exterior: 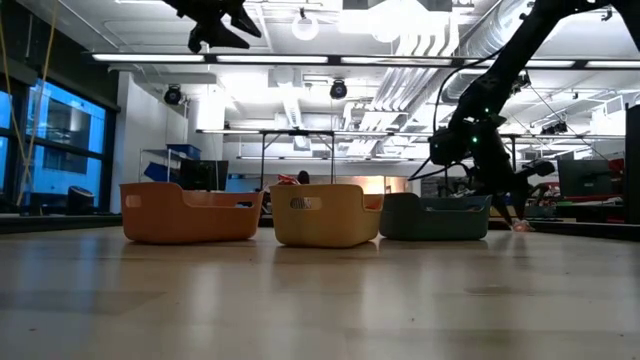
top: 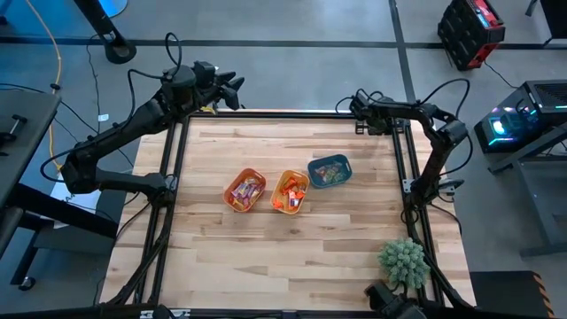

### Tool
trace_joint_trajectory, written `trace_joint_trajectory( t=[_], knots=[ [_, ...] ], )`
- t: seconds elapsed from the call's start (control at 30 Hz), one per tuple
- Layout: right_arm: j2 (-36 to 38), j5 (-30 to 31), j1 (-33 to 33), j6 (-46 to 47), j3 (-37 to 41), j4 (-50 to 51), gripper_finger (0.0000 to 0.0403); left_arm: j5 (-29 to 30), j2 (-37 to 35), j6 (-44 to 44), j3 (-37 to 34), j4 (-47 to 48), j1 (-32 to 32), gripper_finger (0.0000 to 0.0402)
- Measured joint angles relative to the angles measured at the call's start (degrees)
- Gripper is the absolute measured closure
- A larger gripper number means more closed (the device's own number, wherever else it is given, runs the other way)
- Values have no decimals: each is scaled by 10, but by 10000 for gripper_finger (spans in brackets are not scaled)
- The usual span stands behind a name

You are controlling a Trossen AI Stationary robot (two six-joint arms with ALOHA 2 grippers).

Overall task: Sort candy
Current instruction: Put the orange gummy into the blue bin

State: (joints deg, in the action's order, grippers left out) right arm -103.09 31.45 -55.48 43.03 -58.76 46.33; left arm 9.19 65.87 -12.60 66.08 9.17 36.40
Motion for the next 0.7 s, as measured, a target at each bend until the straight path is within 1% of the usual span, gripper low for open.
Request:
trace_joint_trajectory(
  t=[0.23, 0.4, 0.57, 0.7],
  knots=[
    [-1, 23, 0, 26, 0, 0, 324, -1, 0, 8, 0, 0, 0, 216],
    [-20, 31, 0, 35, -13, 23, 356, -1, 0, 8, 0, 0, 0, 216],
    [-62, 37, 0, 37, -46, 83, 395, -1, 0, 12, 0, 0, 0, 216],
    [-86, 44, 0, 44, -64, 114, 402, -1, 0, 31, 0, 0, 0, 216]
  ],
)
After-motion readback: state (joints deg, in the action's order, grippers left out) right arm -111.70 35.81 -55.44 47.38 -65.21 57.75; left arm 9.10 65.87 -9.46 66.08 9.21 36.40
